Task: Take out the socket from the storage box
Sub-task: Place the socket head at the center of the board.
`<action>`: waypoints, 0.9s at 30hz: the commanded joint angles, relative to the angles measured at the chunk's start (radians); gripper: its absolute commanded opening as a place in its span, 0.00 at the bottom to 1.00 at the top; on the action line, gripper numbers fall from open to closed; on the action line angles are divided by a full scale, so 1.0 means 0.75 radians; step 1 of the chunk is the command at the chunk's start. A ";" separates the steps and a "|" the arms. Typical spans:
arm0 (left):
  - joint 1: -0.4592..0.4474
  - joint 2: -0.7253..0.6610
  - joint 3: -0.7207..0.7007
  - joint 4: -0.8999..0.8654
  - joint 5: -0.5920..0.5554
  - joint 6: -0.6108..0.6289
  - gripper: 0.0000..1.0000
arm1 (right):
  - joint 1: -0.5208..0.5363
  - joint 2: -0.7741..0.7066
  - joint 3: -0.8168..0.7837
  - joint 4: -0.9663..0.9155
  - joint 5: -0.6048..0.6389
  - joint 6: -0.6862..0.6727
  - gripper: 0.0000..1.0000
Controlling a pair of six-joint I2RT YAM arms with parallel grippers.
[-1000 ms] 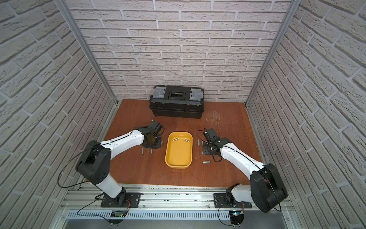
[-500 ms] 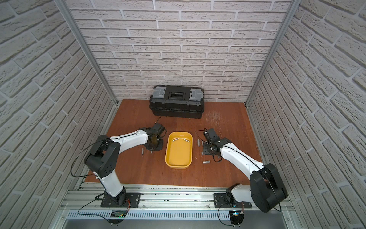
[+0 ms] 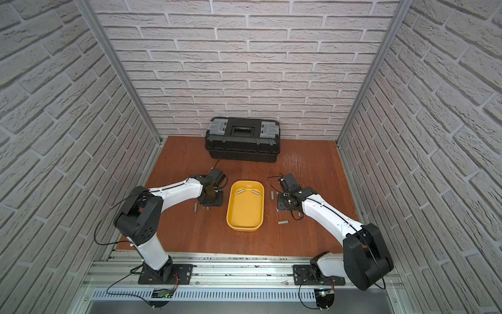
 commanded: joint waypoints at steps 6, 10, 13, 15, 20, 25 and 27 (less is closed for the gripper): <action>0.036 -0.272 0.062 -0.090 -0.110 -0.044 0.57 | 0.183 0.240 0.354 0.058 -0.010 -0.160 0.41; 0.089 -0.377 0.007 -0.100 -0.114 -0.062 0.60 | 0.248 0.399 0.468 0.112 -0.030 -0.225 0.47; 0.129 -0.445 -0.046 -0.113 -0.113 -0.073 0.61 | 0.268 0.525 0.548 0.135 -0.056 -0.247 0.50; 0.150 -0.486 -0.087 -0.120 -0.114 -0.083 0.61 | 0.283 0.608 0.604 0.138 -0.065 -0.256 0.52; 0.180 -0.570 -0.174 -0.117 -0.107 -0.112 0.62 | 0.309 0.761 0.695 0.163 -0.087 -0.243 0.57; 0.207 -0.627 -0.220 -0.125 -0.102 -0.117 0.60 | 0.331 0.884 0.785 0.166 -0.097 -0.235 0.62; 0.217 -0.639 -0.234 -0.124 -0.100 -0.115 0.61 | 0.339 0.929 0.822 0.154 -0.094 -0.239 0.63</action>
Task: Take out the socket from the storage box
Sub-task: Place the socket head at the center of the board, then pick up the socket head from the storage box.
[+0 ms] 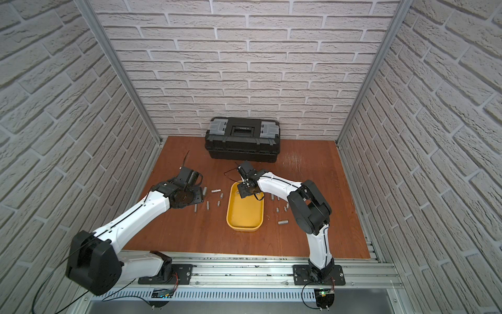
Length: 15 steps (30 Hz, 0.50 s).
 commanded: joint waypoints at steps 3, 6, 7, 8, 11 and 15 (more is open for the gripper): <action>0.025 -0.044 -0.039 -0.001 0.005 -0.012 0.60 | 0.030 0.090 0.116 0.001 0.001 -0.007 0.63; 0.029 -0.044 -0.044 0.002 0.011 -0.008 0.60 | 0.038 0.137 0.157 -0.014 0.014 -0.004 0.63; 0.030 -0.044 -0.046 0.003 0.015 -0.008 0.60 | 0.037 0.153 0.170 -0.025 0.020 0.002 0.63; 0.032 -0.043 -0.048 0.005 0.017 -0.007 0.60 | 0.038 0.168 0.184 -0.035 0.028 0.007 0.62; 0.032 -0.046 -0.056 0.012 0.024 -0.007 0.60 | 0.039 0.200 0.215 -0.056 0.043 0.009 0.62; 0.035 -0.047 -0.066 0.016 0.027 -0.007 0.60 | 0.039 0.230 0.236 -0.064 0.047 0.010 0.60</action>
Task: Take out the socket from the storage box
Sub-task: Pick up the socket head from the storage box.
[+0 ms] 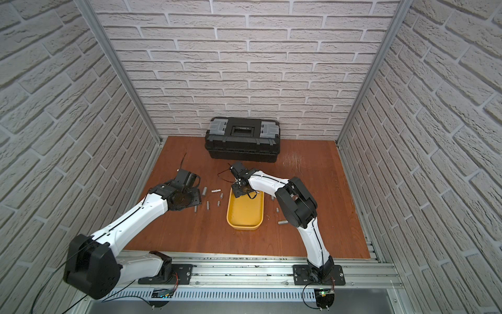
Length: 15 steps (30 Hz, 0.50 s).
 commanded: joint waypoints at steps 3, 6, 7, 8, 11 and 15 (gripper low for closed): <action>0.011 -0.023 -0.021 0.015 0.008 -0.006 0.60 | 0.008 0.042 0.045 -0.020 0.032 0.008 0.59; 0.012 -0.023 -0.022 0.019 0.010 -0.007 0.60 | 0.008 0.054 0.048 -0.017 0.040 0.016 0.58; 0.013 -0.022 -0.022 0.018 0.011 -0.007 0.60 | 0.008 0.058 0.048 -0.015 0.041 0.017 0.57; 0.013 -0.022 -0.024 0.020 0.012 -0.009 0.60 | 0.008 0.061 0.048 -0.013 0.039 0.020 0.55; 0.012 -0.020 -0.024 0.020 0.016 -0.012 0.60 | 0.009 0.073 0.044 -0.009 0.040 0.025 0.51; 0.013 -0.027 -0.024 0.014 0.014 -0.012 0.60 | 0.009 0.074 0.033 0.002 0.042 0.028 0.43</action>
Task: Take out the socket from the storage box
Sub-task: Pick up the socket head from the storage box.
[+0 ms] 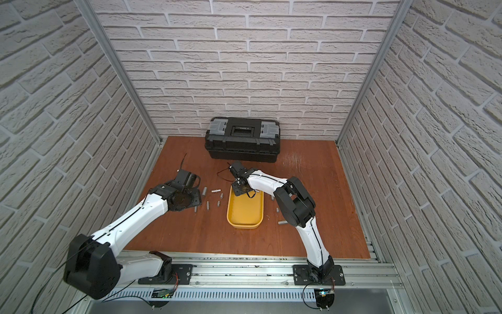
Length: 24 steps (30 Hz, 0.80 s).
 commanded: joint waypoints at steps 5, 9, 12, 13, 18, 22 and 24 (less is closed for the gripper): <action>0.010 -0.039 -0.012 0.003 0.006 -0.013 0.60 | 0.007 0.012 -0.025 0.006 0.002 0.018 0.36; 0.011 -0.040 0.010 -0.006 0.007 -0.001 0.60 | 0.007 -0.068 -0.073 0.010 0.002 0.020 0.35; 0.012 -0.033 0.034 -0.011 0.014 0.013 0.60 | 0.007 -0.155 -0.129 0.013 0.011 0.022 0.34; 0.009 -0.032 0.040 -0.009 0.020 0.016 0.60 | 0.007 -0.185 -0.147 0.014 0.014 0.021 0.34; 0.004 -0.009 0.068 0.006 0.039 0.027 0.60 | -0.003 -0.391 -0.252 -0.003 0.050 0.017 0.34; -0.012 0.014 0.097 0.006 0.046 0.035 0.61 | -0.032 -0.554 -0.347 -0.023 0.076 0.020 0.33; -0.021 0.029 0.116 0.009 0.047 0.043 0.61 | -0.056 -0.645 -0.417 -0.041 0.095 0.031 0.33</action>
